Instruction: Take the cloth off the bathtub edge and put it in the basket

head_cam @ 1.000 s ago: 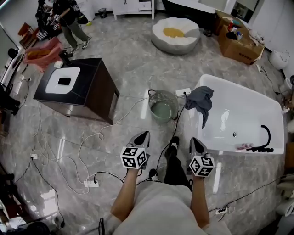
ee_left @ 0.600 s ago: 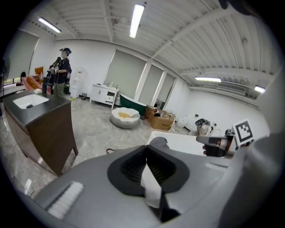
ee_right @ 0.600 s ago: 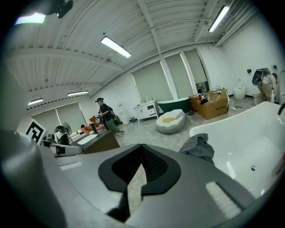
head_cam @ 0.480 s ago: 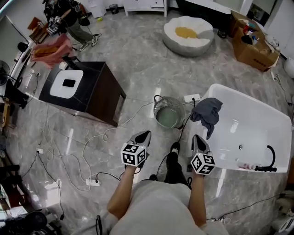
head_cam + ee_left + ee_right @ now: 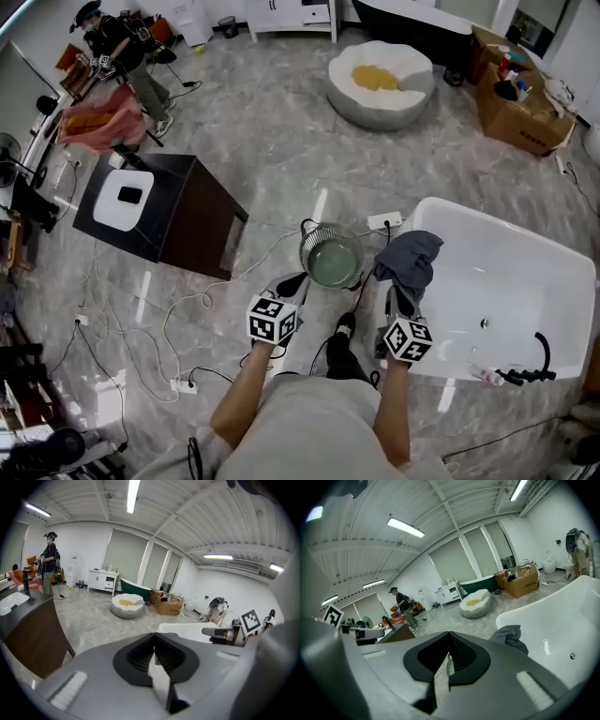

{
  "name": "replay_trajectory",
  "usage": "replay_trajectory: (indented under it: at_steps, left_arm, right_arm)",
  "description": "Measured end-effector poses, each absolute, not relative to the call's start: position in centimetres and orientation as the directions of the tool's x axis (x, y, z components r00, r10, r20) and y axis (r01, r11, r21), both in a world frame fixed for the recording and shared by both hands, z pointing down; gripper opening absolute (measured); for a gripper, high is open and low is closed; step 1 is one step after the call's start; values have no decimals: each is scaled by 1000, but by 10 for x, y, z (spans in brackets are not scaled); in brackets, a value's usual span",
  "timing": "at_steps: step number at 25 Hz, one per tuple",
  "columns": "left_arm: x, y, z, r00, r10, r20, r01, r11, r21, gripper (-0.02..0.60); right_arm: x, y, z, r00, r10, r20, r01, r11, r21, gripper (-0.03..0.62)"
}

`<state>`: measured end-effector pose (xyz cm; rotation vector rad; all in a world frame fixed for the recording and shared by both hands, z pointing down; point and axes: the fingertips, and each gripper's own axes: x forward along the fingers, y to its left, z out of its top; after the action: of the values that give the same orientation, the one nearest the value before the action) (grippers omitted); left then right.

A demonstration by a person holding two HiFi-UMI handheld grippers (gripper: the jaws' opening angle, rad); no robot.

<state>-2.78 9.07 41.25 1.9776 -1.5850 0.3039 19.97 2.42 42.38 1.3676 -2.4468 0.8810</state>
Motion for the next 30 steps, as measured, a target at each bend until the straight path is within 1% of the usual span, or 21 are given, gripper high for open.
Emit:
replay_trajectory:
  at_steps: [5, 9, 15, 17, 18, 19, 21, 22, 24, 25, 28, 30]
  left_arm:
    - [-16, 57, 425, 280, -793, 541, -944, -124, 306, 58]
    - [-14, 39, 435, 274, -779, 564, -944, -108, 311, 58]
    - [-10, 23, 446, 274, -752, 600, -942, -83, 326, 58]
    - [-4, 18, 447, 279, -746, 604, -940, -84, 330, 58]
    - [-2, 15, 447, 279, -745, 605, -940, -84, 331, 58]
    - [0, 13, 447, 279, -745, 606, -940, -82, 332, 58]
    - [7, 8, 450, 282, -743, 607, -937, -76, 342, 58]
    - [12, 6, 451, 287, -742, 606, -934, -77, 349, 58]
    - [24, 4, 455, 306, -735, 605, -929, -90, 359, 58]
    - [29, 3, 456, 315, -731, 606, -927, -101, 360, 58]
    - [38, 6, 462, 334, -715, 614, -925, -125, 358, 58]
    - [33, 10, 466, 326, -713, 620, -927, -114, 357, 58]
  right_arm:
    - [224, -9, 455, -522, -694, 495, -847, 354, -396, 3]
    - [241, -26, 498, -502, -644, 577, -864, 349, -361, 3]
    - [257, -56, 547, -468, -582, 665, -882, 358, -307, 6]
    - [263, -67, 559, -458, -565, 686, -884, 367, -288, 42]
    - [265, -72, 564, -453, -564, 690, -887, 367, -282, 46]
    - [269, -79, 568, -443, -572, 691, -892, 363, -271, 48]
    - [275, -92, 580, -413, -594, 691, -904, 358, -232, 83]
    - [277, -96, 587, -403, -591, 699, -906, 364, -214, 102]
    - [277, -103, 603, -394, -569, 721, -905, 375, -199, 203]
    - [277, -107, 610, -392, -563, 727, -907, 371, -201, 262]
    - [276, -120, 626, -397, -562, 726, -912, 331, -243, 466]
    - [269, -126, 641, -407, -540, 737, -908, 325, -263, 566]
